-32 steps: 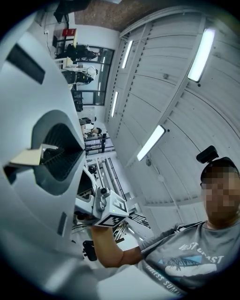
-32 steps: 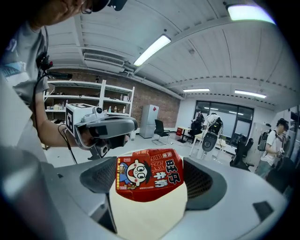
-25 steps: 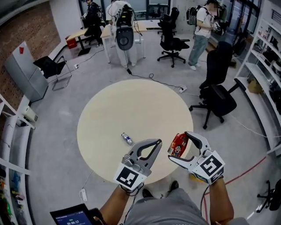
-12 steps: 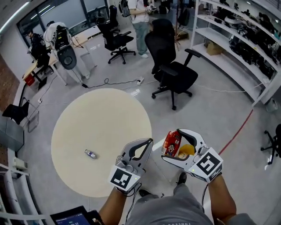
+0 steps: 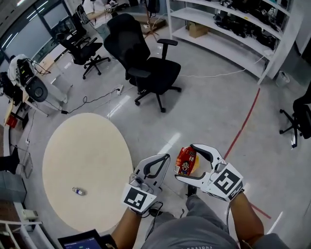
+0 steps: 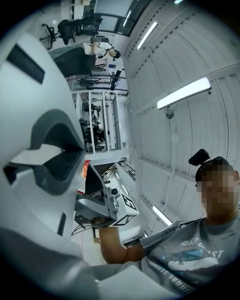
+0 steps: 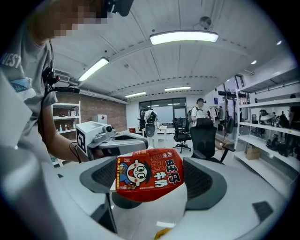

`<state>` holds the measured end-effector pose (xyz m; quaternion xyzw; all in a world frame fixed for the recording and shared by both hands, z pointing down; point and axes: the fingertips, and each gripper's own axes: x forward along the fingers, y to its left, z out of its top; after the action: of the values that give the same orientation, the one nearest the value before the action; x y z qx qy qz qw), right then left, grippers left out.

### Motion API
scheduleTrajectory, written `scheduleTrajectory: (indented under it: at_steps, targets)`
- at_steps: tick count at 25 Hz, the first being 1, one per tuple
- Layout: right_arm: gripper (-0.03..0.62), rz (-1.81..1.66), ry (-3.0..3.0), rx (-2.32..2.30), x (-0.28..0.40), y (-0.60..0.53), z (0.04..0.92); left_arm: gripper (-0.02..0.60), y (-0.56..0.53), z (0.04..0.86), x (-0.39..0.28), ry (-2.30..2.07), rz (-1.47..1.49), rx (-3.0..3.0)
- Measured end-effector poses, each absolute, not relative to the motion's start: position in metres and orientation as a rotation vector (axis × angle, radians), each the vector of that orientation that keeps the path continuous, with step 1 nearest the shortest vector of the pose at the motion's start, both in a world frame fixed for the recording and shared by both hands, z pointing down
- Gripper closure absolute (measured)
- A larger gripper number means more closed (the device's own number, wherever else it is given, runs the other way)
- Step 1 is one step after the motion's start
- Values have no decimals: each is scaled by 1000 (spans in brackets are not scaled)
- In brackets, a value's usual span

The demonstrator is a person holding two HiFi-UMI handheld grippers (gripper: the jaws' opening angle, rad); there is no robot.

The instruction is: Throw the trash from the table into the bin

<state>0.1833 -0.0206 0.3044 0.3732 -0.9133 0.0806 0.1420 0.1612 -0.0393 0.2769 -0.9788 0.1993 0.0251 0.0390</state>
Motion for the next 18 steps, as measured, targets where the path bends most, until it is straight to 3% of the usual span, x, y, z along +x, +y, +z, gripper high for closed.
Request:
scheduleTrajectory:
  at_steps: [10, 18]
  targets:
    - [168, 414, -2586, 1209, 291, -72, 386, 538, -93, 362, 272, 457, -72, -3121]
    - [168, 585, -2500, 1308, 333, -96, 515, 538, -121, 499, 309, 335, -221, -3208]
